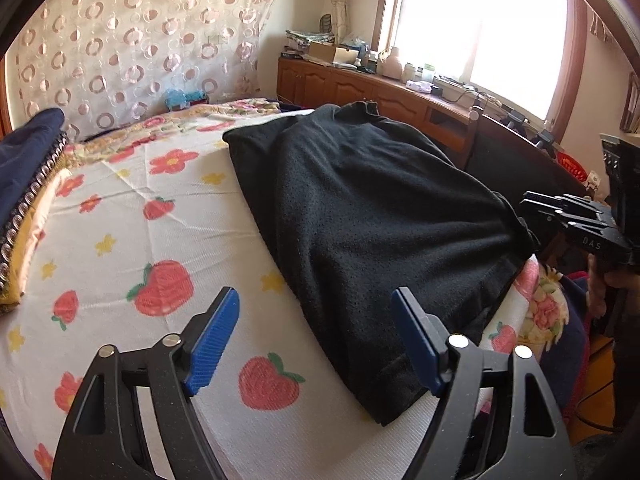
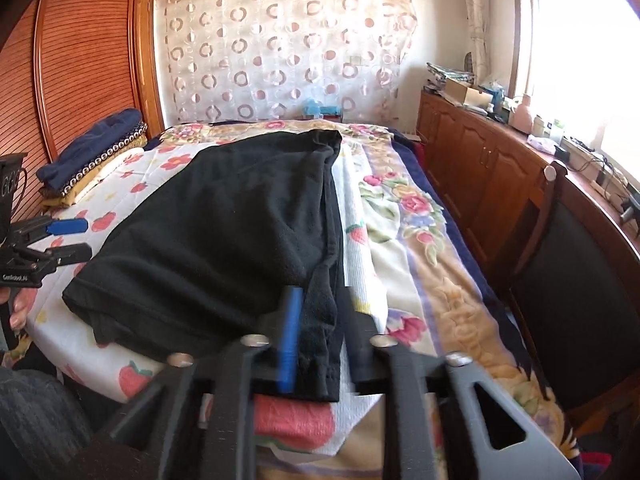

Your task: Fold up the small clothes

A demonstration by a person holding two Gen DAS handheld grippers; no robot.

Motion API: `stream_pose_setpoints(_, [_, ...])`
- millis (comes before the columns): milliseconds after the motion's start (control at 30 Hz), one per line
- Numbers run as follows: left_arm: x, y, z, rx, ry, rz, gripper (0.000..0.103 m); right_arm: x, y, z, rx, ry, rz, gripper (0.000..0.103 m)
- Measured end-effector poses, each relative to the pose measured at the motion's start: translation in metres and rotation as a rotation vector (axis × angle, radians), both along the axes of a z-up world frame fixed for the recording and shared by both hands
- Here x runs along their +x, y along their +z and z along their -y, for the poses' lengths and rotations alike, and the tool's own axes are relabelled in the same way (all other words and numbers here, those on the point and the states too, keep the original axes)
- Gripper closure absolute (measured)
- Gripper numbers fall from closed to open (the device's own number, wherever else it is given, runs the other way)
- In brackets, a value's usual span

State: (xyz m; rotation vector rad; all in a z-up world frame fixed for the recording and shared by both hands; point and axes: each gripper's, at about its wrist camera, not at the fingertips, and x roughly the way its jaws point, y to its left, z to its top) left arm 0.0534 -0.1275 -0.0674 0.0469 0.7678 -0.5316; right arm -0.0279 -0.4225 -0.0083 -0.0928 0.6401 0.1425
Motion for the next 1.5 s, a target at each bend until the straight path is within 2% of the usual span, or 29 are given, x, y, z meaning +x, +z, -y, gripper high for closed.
stream_pose_setpoints(67, [0.002, -0.004, -0.003, -0.017, -0.008, -0.044, 0.047, 0.006, -0.008, 0.002, 0.022, 0.004, -0.008, 0.058])
stream_pose_setpoints(133, [0.002, -0.005, -0.005, -0.052, -0.014, -0.073, 0.052, 0.012, -0.014, 0.002, 0.029, 0.000, -0.018, 0.055])
stream_pose_setpoints(200, [0.000, -0.005, -0.003, -0.024, -0.013, -0.058, 0.055, 0.015, -0.018, 0.001, 0.027, 0.003, -0.025, 0.054])
stream_pose_setpoints(433, [-0.005, -0.014, -0.002, 0.002, -0.021, -0.088, 0.056, 0.025, -0.026, 0.011, 0.034, -0.021, -0.064, 0.051])
stream_pose_setpoints(600, [-0.011, -0.014, -0.008, -0.066, -0.051, -0.149, 0.056, 0.028, -0.029, 0.017, 0.048, -0.014, -0.093, 0.049])
stream_pose_setpoints(867, [-0.020, -0.015, 0.004, -0.016, -0.072, -0.122, 0.052, 0.023, -0.027, 0.013, 0.095, 0.059, -0.139, 0.049])
stream_pose_setpoints(967, [-0.022, -0.015, 0.008, -0.018, -0.098, -0.120, 0.052, 0.021, -0.026, 0.011, 0.077, 0.097, -0.152, 0.050])
stream_pose_setpoints(1000, [-0.023, -0.016, 0.009, -0.019, -0.108, -0.121, 0.052, 0.021, -0.025, 0.011, 0.070, 0.102, -0.152, 0.052])
stream_pose_setpoints(1033, [-0.023, -0.016, 0.009, -0.021, -0.112, -0.121, 0.060, 0.021, -0.025, 0.011, 0.070, 0.113, -0.152, 0.061])
stream_pose_setpoints(1067, [-0.022, -0.016, 0.010, -0.017, -0.111, -0.122, 0.073, 0.022, -0.025, 0.013, 0.077, 0.122, -0.153, 0.075])
stream_pose_setpoints(1133, [-0.020, -0.016, 0.010, -0.022, -0.121, -0.134, 0.084, 0.025, -0.025, 0.016, 0.107, 0.138, -0.160, 0.090])
stream_pose_setpoints(1167, [-0.020, -0.016, 0.010, -0.027, -0.128, -0.135, 0.091, 0.024, -0.026, 0.017, 0.114, 0.143, -0.156, 0.092])
stream_pose_setpoints(1233, [-0.024, -0.011, 0.009, -0.025, -0.125, -0.106, 0.096, 0.022, -0.027, 0.020, 0.140, 0.150, -0.139, 0.093])
stream_pose_setpoints(1400, [-0.038, 0.024, 0.003, -0.048, -0.132, -0.033, 0.098, 0.010, -0.008, 0.041, 0.277, 0.143, -0.080, 0.094])
stream_pose_setpoints(1500, [-0.045, 0.042, 0.001, -0.063, -0.138, 0.012, 0.098, 0.004, 0.008, 0.038, 0.274, 0.162, -0.040, 0.094])
